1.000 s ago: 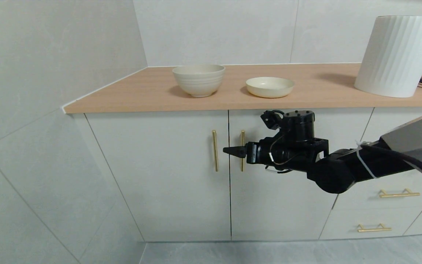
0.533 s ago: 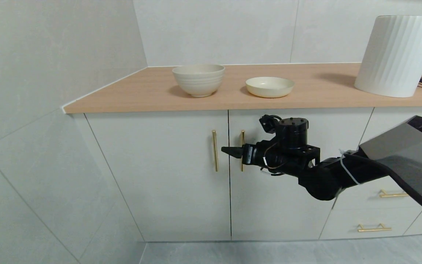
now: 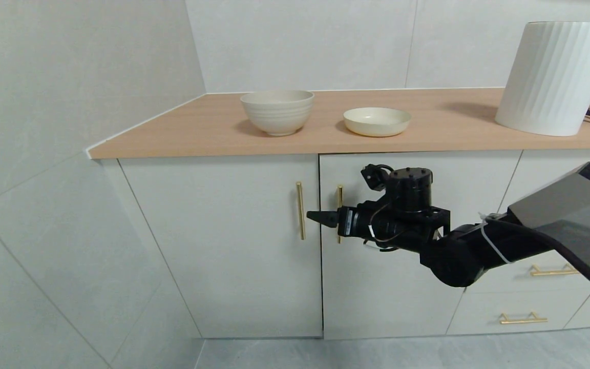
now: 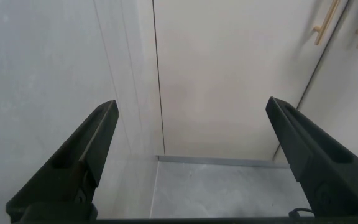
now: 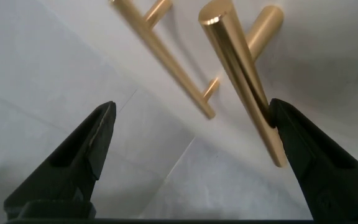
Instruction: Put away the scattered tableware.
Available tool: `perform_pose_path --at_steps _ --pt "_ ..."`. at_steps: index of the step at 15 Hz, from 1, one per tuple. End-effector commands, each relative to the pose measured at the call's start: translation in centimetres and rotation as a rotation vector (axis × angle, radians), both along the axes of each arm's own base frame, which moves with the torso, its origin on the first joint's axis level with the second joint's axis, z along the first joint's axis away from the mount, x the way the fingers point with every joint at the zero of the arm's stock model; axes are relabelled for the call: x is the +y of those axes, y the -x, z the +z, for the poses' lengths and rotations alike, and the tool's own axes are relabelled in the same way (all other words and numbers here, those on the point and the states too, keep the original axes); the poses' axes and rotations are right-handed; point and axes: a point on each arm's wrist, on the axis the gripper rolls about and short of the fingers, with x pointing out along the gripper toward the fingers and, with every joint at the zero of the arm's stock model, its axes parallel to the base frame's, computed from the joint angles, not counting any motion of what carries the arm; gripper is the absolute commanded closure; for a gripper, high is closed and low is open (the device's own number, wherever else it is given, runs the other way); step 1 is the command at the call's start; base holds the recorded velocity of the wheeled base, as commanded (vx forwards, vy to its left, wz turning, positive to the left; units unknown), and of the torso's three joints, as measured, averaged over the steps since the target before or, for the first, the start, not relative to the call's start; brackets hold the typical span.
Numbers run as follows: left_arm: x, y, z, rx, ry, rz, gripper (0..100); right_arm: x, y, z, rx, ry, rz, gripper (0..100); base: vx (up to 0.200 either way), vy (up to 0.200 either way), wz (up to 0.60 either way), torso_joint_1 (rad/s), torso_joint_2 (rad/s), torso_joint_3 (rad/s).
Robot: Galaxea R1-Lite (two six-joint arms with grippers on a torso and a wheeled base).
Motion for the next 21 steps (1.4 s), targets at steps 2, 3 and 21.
perform_pose_path --at_steps 2,3,21 --pt "0.0 0.0 0.0 0.000 0.000 0.002 0 -0.4 1.6 0.7 0.011 -0.003 0.059 0 0.000 0.000 0.00 0.000 0.00 0.000" --pt "0.0 0.0 0.0 0.000 -0.001 0.002 0 -0.8 2.2 0.7 0.023 0.001 0.073 0 0.000 0.000 0.00 0.000 0.00 0.000" --pt "0.0 0.0 0.0 0.000 -0.001 0.000 0 -3.9 12.6 -0.5 0.053 0.002 0.275 0 0.000 0.000 0.00 0.000 0.00 0.000"
